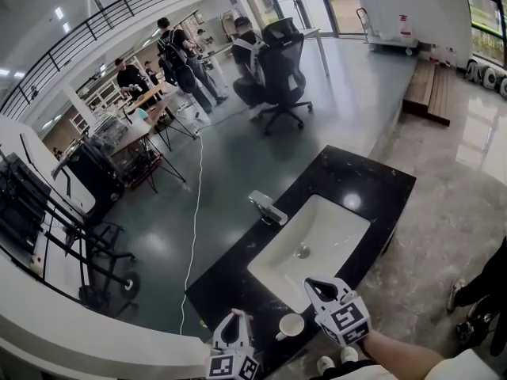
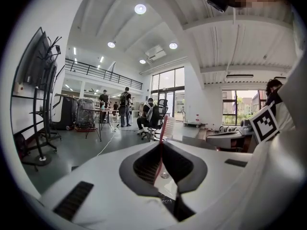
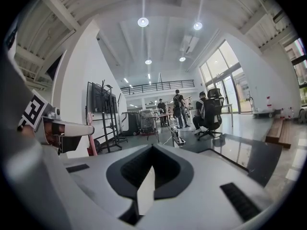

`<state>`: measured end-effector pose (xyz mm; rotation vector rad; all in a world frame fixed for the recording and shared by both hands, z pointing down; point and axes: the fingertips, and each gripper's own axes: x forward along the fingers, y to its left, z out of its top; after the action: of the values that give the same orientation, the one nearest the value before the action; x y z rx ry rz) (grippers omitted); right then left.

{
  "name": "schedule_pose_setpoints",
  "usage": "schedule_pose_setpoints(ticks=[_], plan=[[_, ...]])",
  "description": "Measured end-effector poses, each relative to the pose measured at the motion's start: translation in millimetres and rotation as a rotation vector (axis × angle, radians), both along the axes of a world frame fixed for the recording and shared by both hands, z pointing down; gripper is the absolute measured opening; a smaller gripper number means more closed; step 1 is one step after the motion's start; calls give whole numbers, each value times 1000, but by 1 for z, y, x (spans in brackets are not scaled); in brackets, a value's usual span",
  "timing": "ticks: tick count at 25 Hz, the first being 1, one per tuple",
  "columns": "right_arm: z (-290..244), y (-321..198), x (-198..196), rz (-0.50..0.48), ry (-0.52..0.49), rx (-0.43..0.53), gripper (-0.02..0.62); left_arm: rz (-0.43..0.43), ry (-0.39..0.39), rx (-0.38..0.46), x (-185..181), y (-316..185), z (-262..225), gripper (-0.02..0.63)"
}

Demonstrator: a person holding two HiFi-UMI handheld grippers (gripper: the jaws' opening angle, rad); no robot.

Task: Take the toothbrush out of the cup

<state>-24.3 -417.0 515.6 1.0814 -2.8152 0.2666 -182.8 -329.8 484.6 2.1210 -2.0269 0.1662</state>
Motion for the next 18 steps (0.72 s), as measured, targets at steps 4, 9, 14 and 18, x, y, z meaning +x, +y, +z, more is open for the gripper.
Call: schedule_pose_setpoints(ticks=[4, 9, 14, 18], plan=[[0, 1, -1, -7, -13, -9, -13, -8, -17, -6, -2, 0, 2, 25], [-1, 3, -1, -10, -10, -3, -13, -12, -16, -4, -2, 1, 0, 25], [-1, 4, 0, -10, -7, -5, -13, -9, -13, -3, -1, 1, -1, 25], [-2, 6, 1, -9, -3, -4, -13, -13, -6, -8, 1, 3, -2, 25]])
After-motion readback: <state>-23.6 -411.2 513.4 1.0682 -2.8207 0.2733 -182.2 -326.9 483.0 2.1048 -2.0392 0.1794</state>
